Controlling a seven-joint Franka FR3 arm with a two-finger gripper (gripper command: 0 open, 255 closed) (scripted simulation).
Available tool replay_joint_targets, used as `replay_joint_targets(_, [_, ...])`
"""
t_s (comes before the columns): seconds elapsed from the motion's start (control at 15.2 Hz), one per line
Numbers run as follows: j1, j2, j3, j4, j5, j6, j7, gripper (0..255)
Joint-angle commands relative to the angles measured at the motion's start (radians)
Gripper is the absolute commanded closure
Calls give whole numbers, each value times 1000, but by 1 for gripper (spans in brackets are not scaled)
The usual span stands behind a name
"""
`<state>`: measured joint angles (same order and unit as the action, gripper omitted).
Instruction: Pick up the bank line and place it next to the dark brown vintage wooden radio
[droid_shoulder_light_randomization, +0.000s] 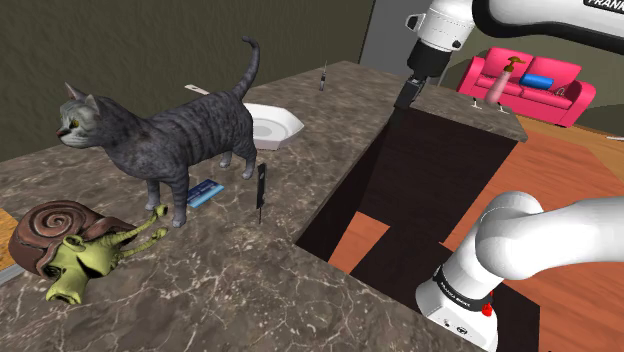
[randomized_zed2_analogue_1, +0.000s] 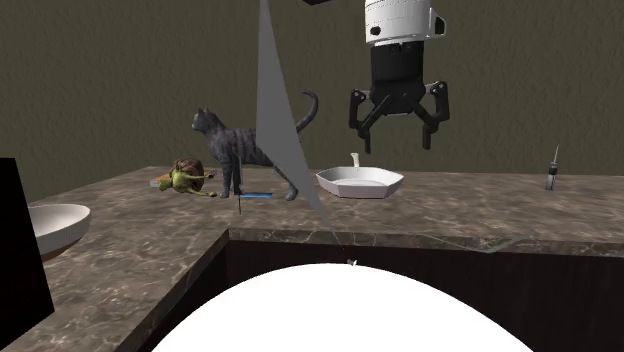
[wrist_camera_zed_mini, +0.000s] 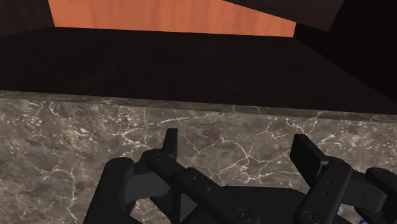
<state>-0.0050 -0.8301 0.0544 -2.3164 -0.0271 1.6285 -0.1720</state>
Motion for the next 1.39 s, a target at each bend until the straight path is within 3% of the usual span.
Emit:
replay_joint_targets(0.0, [0, 0, 0, 0, 0, 0, 0, 0])
replay_joint_targets(0.66, [-43, 147, 224, 35, 250, -24, 514, 0])
replay_joint_targets(1.32, [-94, 426, 417, 178, 449, 74, 1006, 0])
